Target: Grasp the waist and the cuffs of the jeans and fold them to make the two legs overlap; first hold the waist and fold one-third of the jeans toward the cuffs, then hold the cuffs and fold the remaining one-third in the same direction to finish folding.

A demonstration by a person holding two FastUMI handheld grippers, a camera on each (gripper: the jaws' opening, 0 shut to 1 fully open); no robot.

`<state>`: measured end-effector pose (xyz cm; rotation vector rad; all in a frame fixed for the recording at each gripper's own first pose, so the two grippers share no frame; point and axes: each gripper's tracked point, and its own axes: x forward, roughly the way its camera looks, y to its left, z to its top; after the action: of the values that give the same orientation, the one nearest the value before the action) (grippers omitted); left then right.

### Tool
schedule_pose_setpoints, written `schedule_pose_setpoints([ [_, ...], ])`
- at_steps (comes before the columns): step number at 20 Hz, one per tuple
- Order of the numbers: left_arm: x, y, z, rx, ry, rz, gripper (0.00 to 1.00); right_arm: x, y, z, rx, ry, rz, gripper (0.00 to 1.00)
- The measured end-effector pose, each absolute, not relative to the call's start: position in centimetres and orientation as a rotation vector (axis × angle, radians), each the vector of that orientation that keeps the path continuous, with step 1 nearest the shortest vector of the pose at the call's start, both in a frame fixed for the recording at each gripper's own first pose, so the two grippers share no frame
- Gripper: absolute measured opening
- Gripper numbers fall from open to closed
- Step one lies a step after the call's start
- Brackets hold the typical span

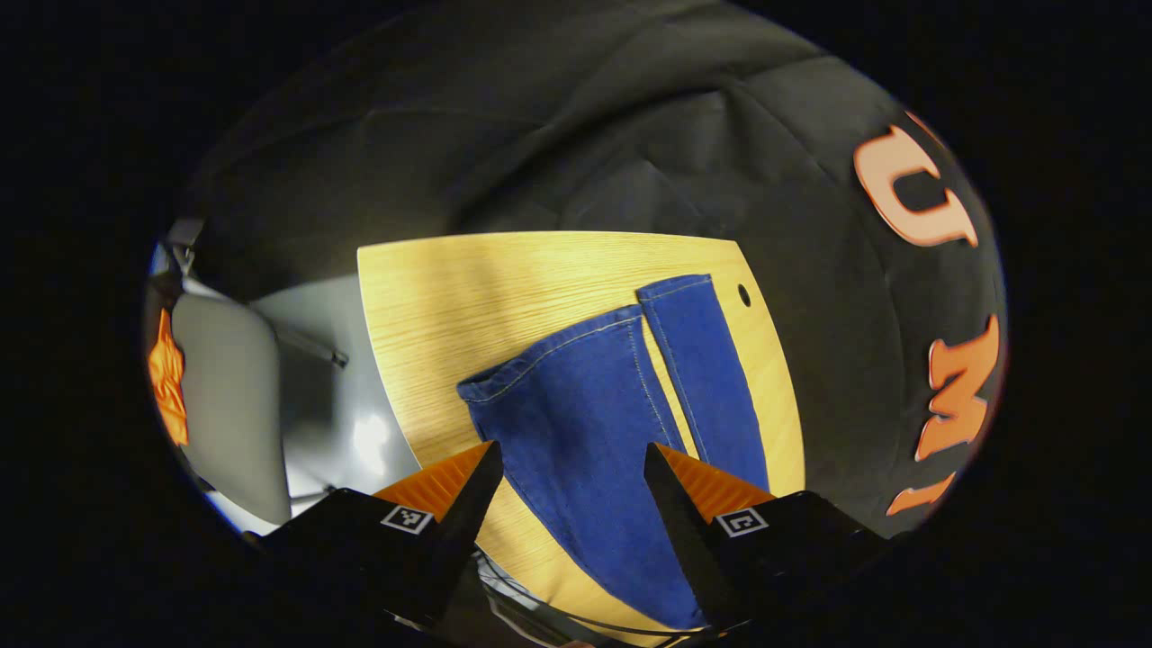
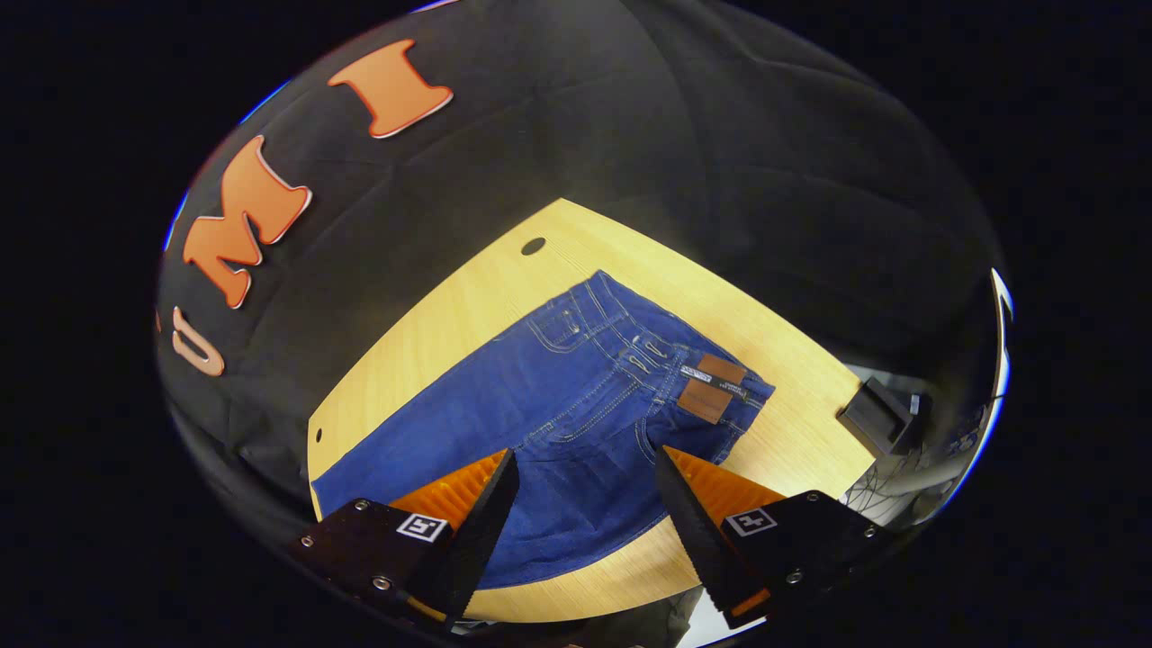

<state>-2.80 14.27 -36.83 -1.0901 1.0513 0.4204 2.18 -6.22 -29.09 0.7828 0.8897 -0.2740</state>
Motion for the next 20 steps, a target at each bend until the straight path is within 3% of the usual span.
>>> schedule_pose_setpoints([
  [6, -2.4, 16.5, -39.8, -1.189, 1.043, 0.424, 0.98, 2.8, -7.1, -30.0, 0.859, 0.888, -0.323, 0.96],
  [12, 0.5, 16.2, -41.1, -1.209, 1.022, 0.333, 0.83, 2.3, -8.3, -31.5, 0.951, 0.906, -0.376, 0.96],
  [14, 1.5, 15.8, -41.5, -1.190, 1.048, 0.340, 0.75, 2.2, -8.9, -32.2, 0.969, 0.912, -0.385, 0.96],
  [16, 1.8, 15.5, -41.8, -1.124, 1.095, 0.352, 0.72, 2.2, -9.8, -33.0, 0.962, 0.922, -0.394, 0.96],
  [18, 2.1, 14.9, -42.6, -1.082, 1.136, 0.368, 0.60, 1.8, -10.4, -34.2, 0.982, 0.949, -0.399, 0.96],
  [20, 2.4, 14.7, -42.5, -1.093, 1.135, 0.360, 0.36, 1.6, -11.4, -34.6, 1.035, 0.950, -0.407, 0.96],
])
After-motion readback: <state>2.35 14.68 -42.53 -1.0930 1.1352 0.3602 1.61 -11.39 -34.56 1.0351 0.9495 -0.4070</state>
